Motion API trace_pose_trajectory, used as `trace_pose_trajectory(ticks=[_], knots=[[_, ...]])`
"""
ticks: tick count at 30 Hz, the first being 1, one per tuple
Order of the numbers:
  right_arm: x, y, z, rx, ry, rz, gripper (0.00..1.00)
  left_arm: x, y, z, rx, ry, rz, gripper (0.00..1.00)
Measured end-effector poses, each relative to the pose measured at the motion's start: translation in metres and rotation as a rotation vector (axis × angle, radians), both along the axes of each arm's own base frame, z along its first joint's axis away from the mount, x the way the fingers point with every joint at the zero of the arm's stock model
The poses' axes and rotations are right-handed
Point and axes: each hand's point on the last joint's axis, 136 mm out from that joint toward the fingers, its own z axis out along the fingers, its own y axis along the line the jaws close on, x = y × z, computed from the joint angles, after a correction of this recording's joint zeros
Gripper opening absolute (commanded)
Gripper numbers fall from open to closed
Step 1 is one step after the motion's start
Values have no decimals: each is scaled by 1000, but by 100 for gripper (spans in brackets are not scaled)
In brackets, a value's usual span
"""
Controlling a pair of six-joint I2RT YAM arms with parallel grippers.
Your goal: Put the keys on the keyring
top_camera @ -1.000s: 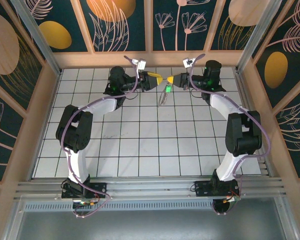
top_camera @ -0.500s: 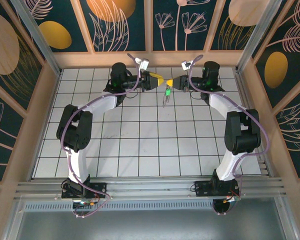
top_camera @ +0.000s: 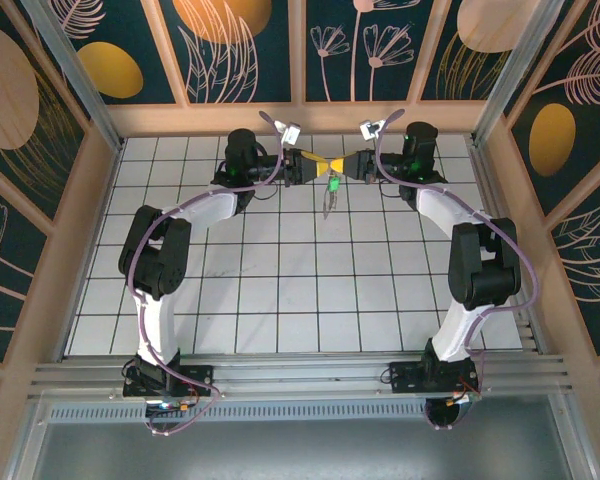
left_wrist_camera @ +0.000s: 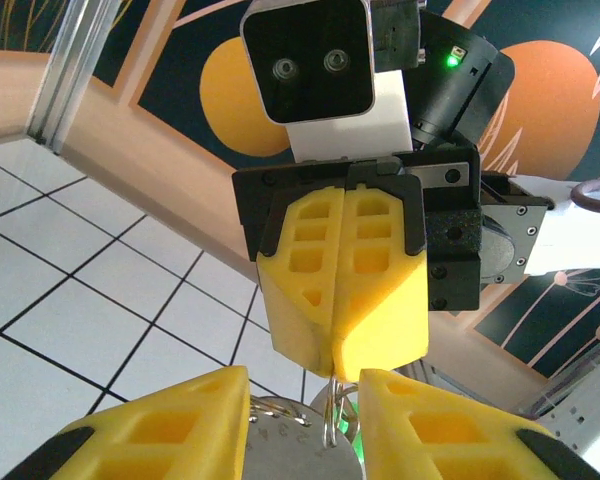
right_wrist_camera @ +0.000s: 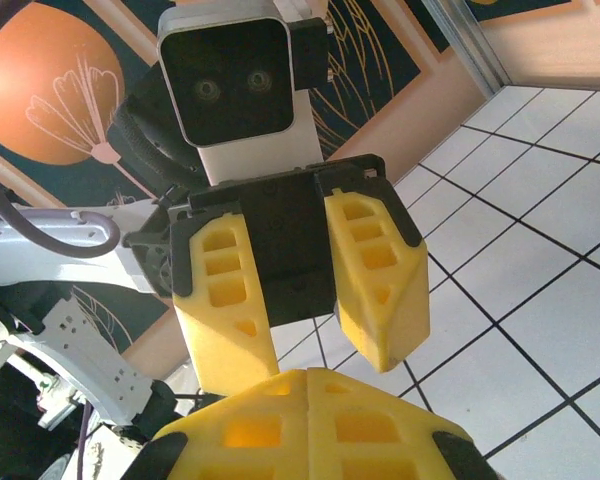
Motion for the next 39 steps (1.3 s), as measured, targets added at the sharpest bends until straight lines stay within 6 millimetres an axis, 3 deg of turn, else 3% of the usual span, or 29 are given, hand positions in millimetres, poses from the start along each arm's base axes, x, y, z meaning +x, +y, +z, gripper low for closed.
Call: trace_pose_trajectory(ticks=[15, 24, 39], knots=[[2, 3, 1, 7, -2, 0, 0, -2, -5, -1, -17, 5, -18, 24], [3, 3, 3, 10, -6, -7, 0, -2, -5, 0, -26, 2, -18, 31], [11, 3, 6, 29, -8, -31, 0, -11, -10, 2, -61, -9, -29, 28]])
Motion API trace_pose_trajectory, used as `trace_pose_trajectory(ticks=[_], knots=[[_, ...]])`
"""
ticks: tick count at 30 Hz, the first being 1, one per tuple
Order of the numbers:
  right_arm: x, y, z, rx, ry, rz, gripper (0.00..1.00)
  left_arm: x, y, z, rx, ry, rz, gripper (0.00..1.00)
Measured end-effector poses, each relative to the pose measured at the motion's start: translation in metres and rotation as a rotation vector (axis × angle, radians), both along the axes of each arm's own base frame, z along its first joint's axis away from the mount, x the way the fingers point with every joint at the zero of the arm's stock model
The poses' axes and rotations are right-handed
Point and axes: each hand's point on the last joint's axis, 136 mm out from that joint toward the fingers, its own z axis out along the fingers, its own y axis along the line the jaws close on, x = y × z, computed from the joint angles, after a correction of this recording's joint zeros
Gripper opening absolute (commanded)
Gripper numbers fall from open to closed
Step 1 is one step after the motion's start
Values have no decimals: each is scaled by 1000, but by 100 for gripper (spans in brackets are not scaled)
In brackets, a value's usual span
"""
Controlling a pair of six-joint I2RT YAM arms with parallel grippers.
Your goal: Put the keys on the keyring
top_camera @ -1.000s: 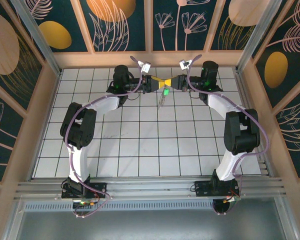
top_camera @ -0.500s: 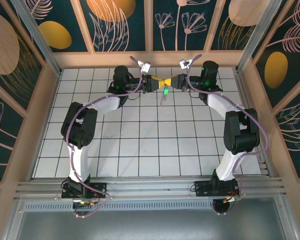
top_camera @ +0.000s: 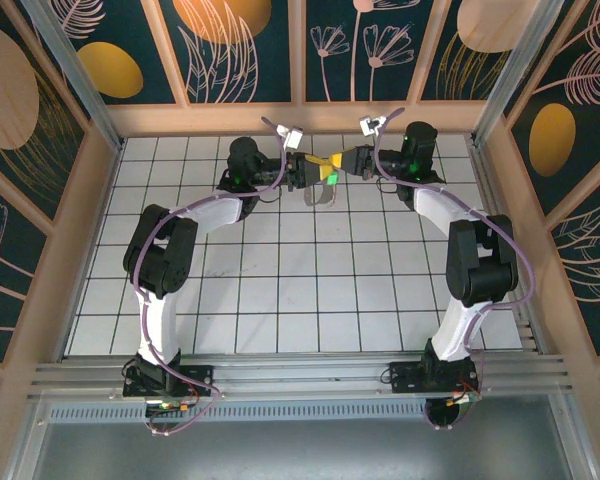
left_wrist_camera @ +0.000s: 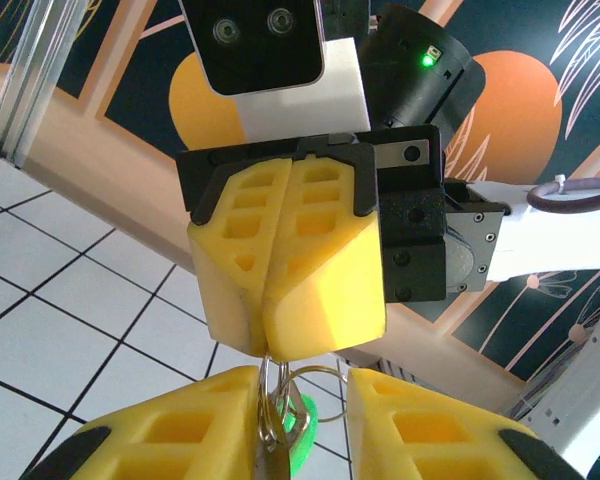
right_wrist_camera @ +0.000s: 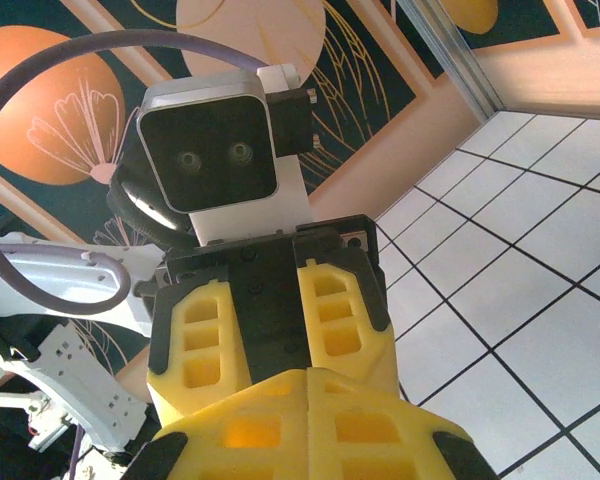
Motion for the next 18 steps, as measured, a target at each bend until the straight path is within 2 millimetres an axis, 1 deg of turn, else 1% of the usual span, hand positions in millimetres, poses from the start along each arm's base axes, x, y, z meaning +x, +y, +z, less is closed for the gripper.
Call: trace_pose_trajectory(ticks=[5, 8, 10, 14, 16, 18], knots=[[0, 0, 0, 0, -5, -1, 0, 4, 1, 3, -13, -7, 26, 30], [1, -1, 0, -1, -6, -4, 0, 6, 1, 3, -21, -2, 42, 29], [0, -1, 0, -2, -10, -2, 0, 8, 3, 4, -27, -1, 54, 26], [0, -1, 0, -2, -13, -1, 0, 10, 5, 8, -43, -7, 69, 15], [0, -1, -1, -4, -19, 3, 0, 11, 6, 9, -47, -7, 73, 15], [-1, -1, -1, -5, -21, 5, 0, 12, 6, 9, -47, -6, 74, 17]])
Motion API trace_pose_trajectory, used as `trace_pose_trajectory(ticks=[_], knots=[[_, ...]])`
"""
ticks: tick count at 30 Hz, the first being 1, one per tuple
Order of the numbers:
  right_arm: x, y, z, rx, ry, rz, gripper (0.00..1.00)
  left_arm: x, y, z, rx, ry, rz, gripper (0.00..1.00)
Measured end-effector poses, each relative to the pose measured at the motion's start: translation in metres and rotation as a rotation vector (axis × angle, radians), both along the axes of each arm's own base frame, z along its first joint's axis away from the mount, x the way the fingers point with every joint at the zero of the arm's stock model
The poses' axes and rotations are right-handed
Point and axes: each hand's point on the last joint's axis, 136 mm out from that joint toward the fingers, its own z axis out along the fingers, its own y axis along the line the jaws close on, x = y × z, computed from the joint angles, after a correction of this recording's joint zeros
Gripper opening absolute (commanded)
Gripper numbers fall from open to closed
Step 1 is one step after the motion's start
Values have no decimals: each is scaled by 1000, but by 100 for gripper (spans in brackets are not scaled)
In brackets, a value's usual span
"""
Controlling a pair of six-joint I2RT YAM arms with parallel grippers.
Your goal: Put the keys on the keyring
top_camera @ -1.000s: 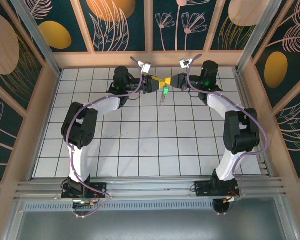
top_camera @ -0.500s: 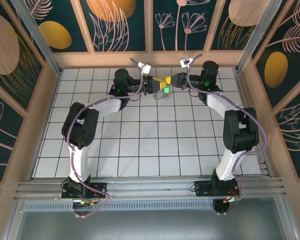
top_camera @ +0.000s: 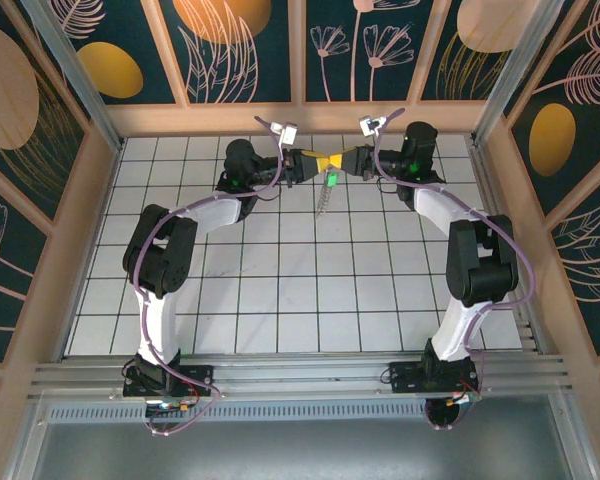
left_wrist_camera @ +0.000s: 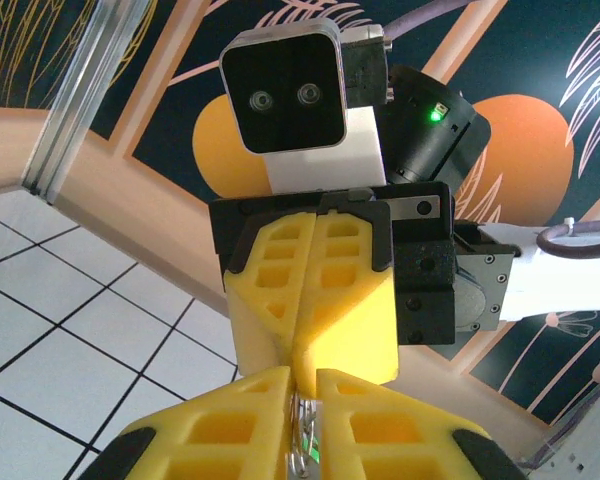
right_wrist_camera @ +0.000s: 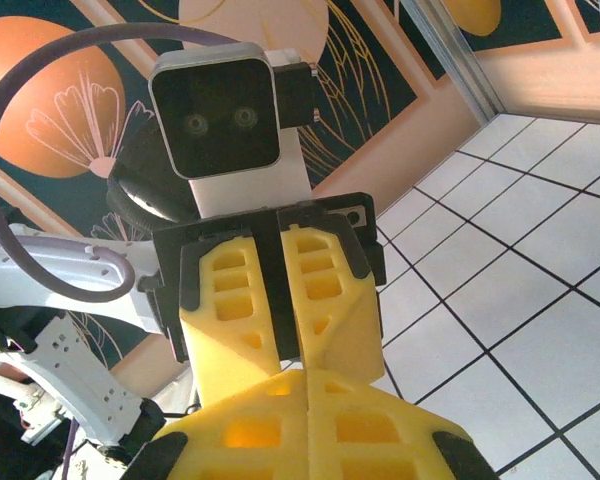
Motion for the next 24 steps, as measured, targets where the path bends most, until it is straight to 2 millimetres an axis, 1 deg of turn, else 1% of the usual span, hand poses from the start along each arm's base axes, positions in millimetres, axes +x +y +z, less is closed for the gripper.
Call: trace_pose_trajectory(ticks=[6, 10, 15, 16, 18, 24], knots=[[0, 0, -1, -2, 12, 0, 0, -2, 0, 0, 2, 1, -14, 26], [0, 0, -1, -2, 12, 0, 0, -5, -1, -1, 4, -3, -28, 29], [0, 0, -1, -2, 12, 0, 0, -6, -1, -2, 6, -2, -35, 28], [0, 0, -1, -2, 12, 0, 0, -6, -1, -3, 7, -1, -36, 27], [0, 0, -1, -2, 12, 0, 0, -6, -1, -5, 10, 0, -39, 21], [0, 0, -1, -2, 12, 0, 0, -5, -2, -10, 15, 7, -43, 21]])
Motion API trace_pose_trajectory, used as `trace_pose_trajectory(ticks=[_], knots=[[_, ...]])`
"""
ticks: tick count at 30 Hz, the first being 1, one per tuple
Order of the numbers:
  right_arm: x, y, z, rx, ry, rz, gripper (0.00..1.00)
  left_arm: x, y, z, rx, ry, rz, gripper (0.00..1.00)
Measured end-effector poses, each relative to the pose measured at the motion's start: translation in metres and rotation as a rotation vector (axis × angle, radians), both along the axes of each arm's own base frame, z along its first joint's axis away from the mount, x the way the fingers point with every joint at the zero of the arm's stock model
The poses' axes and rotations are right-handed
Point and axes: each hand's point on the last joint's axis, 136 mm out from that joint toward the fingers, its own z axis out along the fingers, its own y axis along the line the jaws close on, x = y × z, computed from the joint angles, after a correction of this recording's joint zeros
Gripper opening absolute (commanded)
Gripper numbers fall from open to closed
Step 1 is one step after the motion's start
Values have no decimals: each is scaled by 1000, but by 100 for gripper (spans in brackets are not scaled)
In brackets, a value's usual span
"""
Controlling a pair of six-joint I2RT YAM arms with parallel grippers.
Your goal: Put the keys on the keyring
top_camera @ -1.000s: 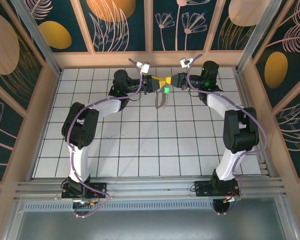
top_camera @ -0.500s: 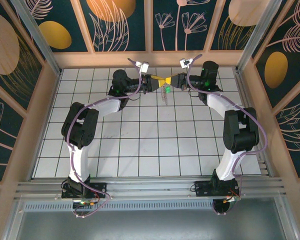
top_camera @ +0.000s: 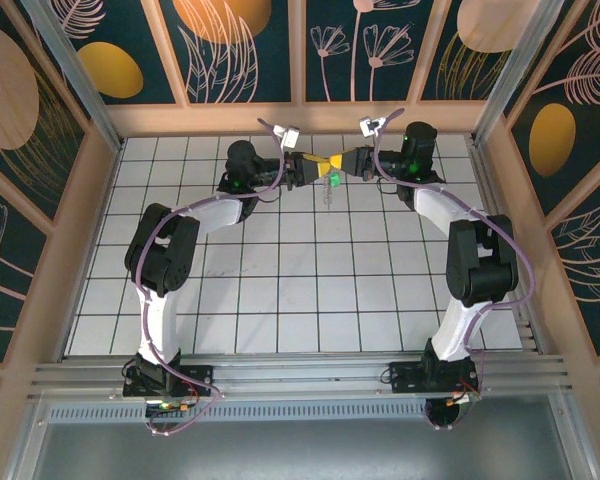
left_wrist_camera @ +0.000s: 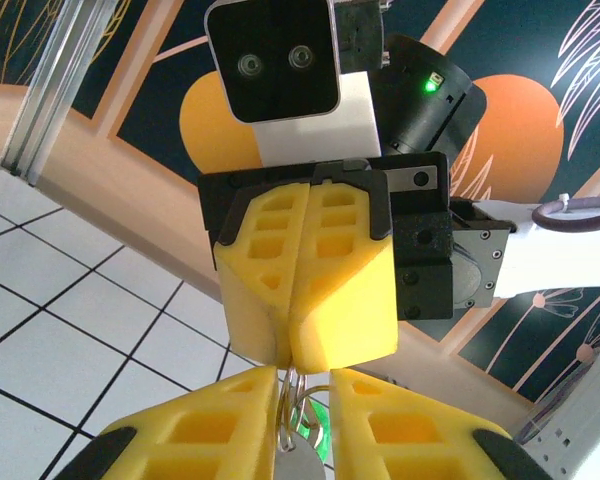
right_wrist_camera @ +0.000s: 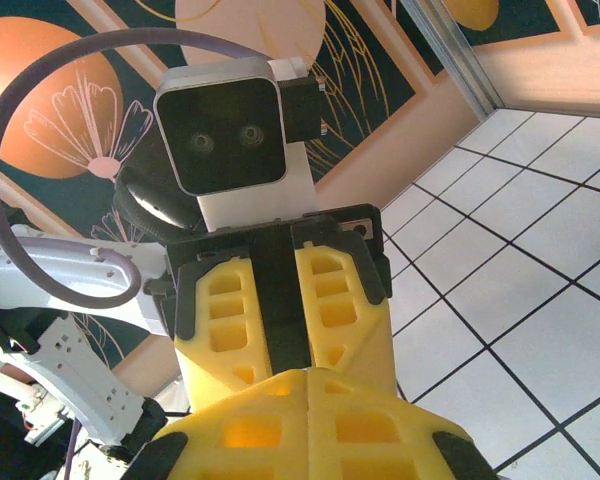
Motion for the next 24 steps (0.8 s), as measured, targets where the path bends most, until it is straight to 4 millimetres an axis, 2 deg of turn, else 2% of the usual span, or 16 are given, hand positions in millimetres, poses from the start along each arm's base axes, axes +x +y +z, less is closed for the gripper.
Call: trace_pose_trajectory(ticks=[7, 20, 24], knots=[[0, 0, -2, -1, 6, -2, 0, 0, 0, -2, 2, 4, -2, 16], [0, 1, -3, -2, 7, 0, 0, 1, -1, -5, 3, 6, -5, 16], [0, 1, -3, -2, 8, -1, 0, 1, -1, -4, 2, 12, -6, 8]])
